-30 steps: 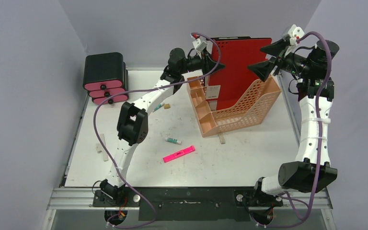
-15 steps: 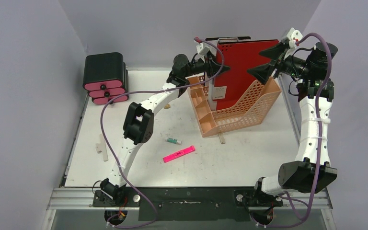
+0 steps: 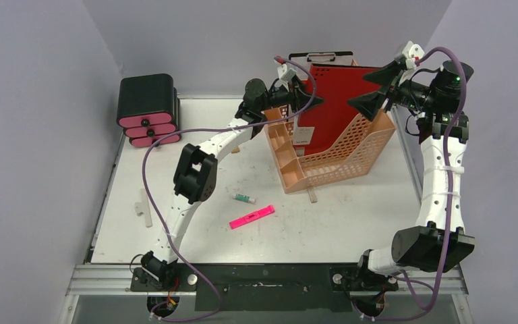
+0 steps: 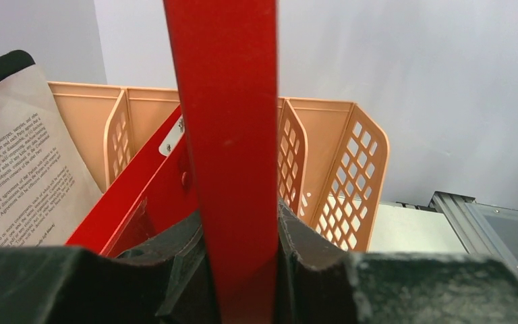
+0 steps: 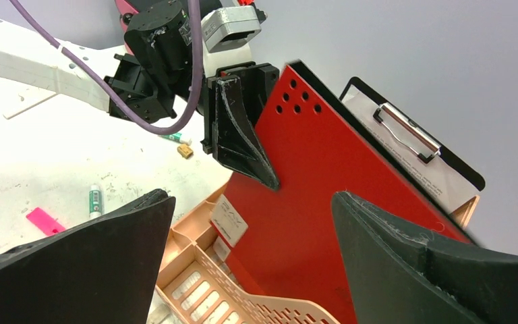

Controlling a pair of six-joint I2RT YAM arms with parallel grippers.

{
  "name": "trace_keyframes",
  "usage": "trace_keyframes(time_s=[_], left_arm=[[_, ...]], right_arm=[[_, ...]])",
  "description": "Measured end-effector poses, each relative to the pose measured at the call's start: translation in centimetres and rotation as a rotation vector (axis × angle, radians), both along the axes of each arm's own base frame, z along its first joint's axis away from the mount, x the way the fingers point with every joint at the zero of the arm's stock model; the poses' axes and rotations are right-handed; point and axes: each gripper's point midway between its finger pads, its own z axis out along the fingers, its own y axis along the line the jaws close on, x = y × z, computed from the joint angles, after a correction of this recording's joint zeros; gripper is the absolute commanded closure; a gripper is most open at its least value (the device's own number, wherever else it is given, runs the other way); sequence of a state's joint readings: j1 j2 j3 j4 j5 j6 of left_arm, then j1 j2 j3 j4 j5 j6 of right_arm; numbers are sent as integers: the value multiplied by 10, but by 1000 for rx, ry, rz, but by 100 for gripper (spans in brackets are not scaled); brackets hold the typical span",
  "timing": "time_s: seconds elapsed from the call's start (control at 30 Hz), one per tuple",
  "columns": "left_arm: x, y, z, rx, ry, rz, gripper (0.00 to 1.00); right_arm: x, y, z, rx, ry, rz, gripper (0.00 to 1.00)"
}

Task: Organize the desk
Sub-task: Place the folder in the storage box.

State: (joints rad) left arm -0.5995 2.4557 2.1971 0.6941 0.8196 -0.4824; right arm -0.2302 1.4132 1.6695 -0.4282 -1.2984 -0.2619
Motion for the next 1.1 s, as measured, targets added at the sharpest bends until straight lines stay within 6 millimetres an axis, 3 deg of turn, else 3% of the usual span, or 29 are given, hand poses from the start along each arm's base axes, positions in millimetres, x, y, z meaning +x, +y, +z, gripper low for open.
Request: trace_keyframes(time_s=[0.17, 0.33, 0.53, 0.73, 0.97, 1.1], left_arm=[[0, 1, 1, -9, -12, 2, 59], [2, 5, 3, -23, -21, 5, 59], [6, 10, 1, -25, -6, 10, 68], [2, 10, 0, -19, 6, -16, 39], [-8, 11, 2, -11, 6, -73, 29], [-10, 12, 19, -25, -22, -76, 23]], right_arm=[[-1, 0, -2, -1, 2, 3, 10], [-4, 1, -2, -1, -1, 9, 10], [-7, 3, 0, -2, -9, 16, 10], [-4, 0, -1, -14, -19, -2, 10], [2, -5, -7, -38, -19, -40, 10], [4, -6, -11, -42, -15, -47, 10]])
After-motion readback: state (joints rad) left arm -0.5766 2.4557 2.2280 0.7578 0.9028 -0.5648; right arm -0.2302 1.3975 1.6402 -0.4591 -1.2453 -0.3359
